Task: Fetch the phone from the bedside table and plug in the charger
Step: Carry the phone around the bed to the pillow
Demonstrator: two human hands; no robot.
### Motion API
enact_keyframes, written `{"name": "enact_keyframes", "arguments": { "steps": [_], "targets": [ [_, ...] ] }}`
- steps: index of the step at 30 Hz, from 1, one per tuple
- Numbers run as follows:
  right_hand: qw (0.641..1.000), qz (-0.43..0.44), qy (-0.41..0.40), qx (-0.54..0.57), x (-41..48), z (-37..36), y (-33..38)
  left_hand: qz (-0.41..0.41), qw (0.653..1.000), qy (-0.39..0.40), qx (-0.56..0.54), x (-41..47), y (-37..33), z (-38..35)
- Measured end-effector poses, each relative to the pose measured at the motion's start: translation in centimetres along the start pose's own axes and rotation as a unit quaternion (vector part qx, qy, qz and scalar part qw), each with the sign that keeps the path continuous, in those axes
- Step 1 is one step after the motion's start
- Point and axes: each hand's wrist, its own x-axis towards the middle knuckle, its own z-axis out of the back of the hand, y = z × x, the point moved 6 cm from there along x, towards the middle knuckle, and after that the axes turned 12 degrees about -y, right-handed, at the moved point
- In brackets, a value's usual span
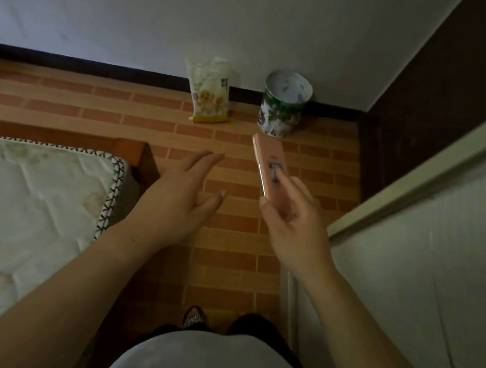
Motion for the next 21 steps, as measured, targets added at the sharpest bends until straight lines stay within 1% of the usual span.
{"name": "enact_keyframes", "arguments": {
  "steps": [6, 9, 12, 16, 21],
  "targets": [
    [1.000, -0.017, 0.009, 0.017, 8.7, -3.8, 0.9, 0.002, 1.000, -0.010, 0.001, 8.2, 3.7, 1.0],
    [1.000, -0.018, 0.003, 0.015, 14.4, -5.6, 0.6, 0.015, 1.000, -0.017, -0.006, 14.0, 5.4, 0.7],
    [1.000, -0.010, 0.003, 0.024, 21.1, -7.3, 0.5, 0.007, 1.000, -0.013, 0.000, 20.6, 7.0, 0.0],
    [0.999, 0.027, 0.008, 0.023, 31.0, -9.4, 1.4, 0.019, 0.999, -0.020, 0.027, 30.0, 9.4, 0.0],
    [0.997, 0.053, 0.038, 0.032, 41.2, -12.8, 3.0, 0.035, 0.997, -0.039, 0.054, 38.9, 13.6, 1.0]
  ]
}}
